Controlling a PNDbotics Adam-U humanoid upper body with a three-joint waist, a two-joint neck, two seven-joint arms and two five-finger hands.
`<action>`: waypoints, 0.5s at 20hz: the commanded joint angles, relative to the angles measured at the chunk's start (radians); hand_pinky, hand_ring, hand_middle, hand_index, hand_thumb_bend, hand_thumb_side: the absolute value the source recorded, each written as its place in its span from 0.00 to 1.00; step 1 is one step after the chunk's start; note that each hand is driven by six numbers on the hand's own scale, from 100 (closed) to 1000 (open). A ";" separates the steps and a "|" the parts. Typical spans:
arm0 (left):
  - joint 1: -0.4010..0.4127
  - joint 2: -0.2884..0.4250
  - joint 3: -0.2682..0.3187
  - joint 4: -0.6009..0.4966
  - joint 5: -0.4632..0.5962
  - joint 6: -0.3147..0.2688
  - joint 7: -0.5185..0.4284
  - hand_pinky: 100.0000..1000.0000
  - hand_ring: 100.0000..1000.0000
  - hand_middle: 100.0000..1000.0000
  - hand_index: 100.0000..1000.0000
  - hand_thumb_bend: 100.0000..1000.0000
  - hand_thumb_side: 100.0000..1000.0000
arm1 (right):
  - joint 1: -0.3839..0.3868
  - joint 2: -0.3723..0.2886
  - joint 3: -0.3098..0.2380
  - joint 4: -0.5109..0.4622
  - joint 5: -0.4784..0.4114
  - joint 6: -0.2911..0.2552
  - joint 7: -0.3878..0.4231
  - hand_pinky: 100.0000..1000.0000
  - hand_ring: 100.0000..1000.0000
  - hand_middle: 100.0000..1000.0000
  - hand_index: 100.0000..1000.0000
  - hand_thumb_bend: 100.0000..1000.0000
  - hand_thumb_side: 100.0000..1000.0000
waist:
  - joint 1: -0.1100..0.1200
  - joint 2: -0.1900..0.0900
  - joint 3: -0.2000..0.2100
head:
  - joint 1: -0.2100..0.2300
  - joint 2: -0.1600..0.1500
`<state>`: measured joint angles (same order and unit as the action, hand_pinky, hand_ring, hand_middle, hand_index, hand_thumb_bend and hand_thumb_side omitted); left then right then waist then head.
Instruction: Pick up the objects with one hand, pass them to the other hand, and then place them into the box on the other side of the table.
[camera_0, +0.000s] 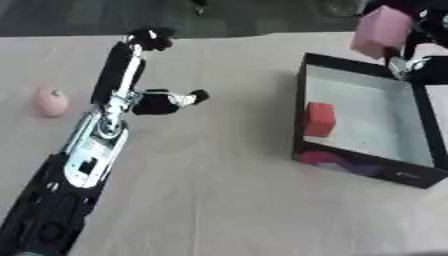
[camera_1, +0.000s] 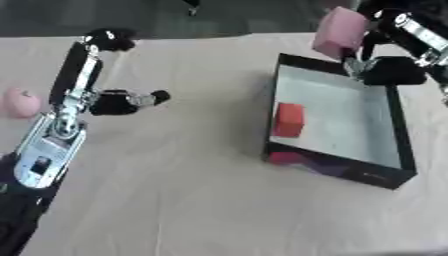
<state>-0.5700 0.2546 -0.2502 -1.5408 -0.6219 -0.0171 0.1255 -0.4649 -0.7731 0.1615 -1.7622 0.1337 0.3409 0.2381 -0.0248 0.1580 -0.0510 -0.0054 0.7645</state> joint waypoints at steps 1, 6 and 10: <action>-0.011 0.018 0.002 -0.024 0.004 -0.008 0.001 0.72 0.62 0.56 0.78 0.80 0.22 | 0.001 -0.048 -0.018 0.021 0.028 -0.013 0.010 0.91 0.78 0.34 0.67 0.00 0.11 | -0.004 -0.024 0.001 | -0.012 0.005; -0.012 0.016 0.000 -0.026 0.010 -0.015 -0.002 0.72 0.62 0.56 0.77 0.80 0.22 | -0.004 -0.042 -0.016 0.081 0.064 -0.022 0.010 0.91 0.79 0.35 0.68 0.00 0.11 | -0.001 -0.024 0.003 | -0.017 0.005; -0.014 0.016 -0.002 -0.026 0.012 -0.017 -0.003 0.72 0.62 0.56 0.77 0.80 0.22 | -0.009 -0.039 -0.011 0.134 0.102 -0.033 0.019 0.91 0.80 0.38 0.70 0.00 0.11 | -0.002 -0.024 0.005 | -0.019 0.005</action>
<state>-0.5700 0.2547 -0.2509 -1.5434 -0.6132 -0.0297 0.1224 -0.4577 -0.7801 0.1622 -1.6353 0.2206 0.3146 0.2547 -0.0248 0.1580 -0.0470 -0.0212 0.7683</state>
